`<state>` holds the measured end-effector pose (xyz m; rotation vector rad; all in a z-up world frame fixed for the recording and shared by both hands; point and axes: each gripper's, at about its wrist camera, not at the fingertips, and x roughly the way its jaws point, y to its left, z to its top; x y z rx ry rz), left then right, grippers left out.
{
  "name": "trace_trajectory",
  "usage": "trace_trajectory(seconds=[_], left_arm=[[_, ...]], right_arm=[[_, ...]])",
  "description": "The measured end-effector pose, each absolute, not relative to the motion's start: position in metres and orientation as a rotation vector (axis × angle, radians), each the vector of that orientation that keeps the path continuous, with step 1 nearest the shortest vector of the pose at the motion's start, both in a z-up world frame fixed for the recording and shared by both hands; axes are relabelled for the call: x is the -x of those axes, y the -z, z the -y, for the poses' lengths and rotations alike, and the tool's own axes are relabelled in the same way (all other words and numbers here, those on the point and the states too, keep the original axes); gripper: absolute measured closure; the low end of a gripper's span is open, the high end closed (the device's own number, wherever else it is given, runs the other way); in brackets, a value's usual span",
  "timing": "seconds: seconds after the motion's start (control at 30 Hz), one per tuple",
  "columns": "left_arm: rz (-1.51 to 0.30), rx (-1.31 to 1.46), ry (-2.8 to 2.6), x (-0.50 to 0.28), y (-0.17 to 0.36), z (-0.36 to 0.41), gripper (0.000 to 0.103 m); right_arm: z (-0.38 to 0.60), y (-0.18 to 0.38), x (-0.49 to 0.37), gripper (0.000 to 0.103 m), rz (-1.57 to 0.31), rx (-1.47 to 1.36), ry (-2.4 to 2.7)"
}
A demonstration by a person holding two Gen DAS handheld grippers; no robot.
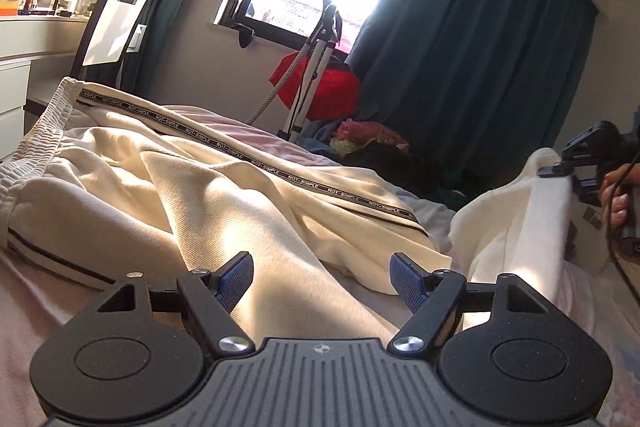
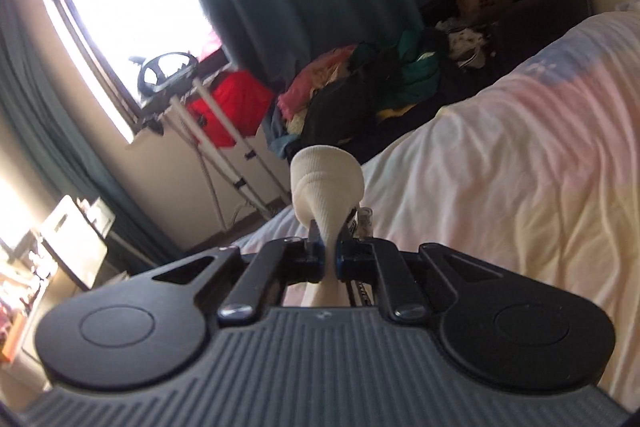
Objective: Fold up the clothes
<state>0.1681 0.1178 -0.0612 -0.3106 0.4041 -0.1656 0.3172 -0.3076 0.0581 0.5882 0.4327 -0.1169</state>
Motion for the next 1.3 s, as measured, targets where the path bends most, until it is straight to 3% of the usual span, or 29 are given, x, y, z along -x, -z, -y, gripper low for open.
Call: trace_trajectory(seconds=[0.13, 0.23, 0.5, 0.8, 1.1, 1.3], left_arm=[[-0.375, 0.249, 0.195, -0.152, 0.056, -0.099, 0.026], [-0.401, 0.251, 0.217, -0.149, 0.058, -0.090, 0.026], [-0.451, 0.246, 0.228, -0.147, 0.068, -0.074, 0.026], [-0.541, 0.351, 0.135, -0.153, 0.080, -0.091, 0.026], [-0.598, 0.886, -0.130, -0.163, 0.103, -0.204, 0.019], [-0.541, 1.339, -0.252, -0.173, 0.130, -0.288, 0.022]], right_arm=[[0.392, -0.062, -0.262, 0.094, -0.279, -0.672, 0.206], [0.445, -0.032, -0.217, 0.094, -0.205, -0.802, 0.299], [0.505, 0.125, -0.118, 0.094, -0.304, -1.172, 0.520], [0.510, 0.170, -0.117, 0.088, -0.386, -1.396, 0.412], [0.509, 0.179, -0.151, 0.085, -0.466, -1.281, 0.459], [0.514, 0.175, -0.167, 0.087, -0.427, -1.150, 0.512]])
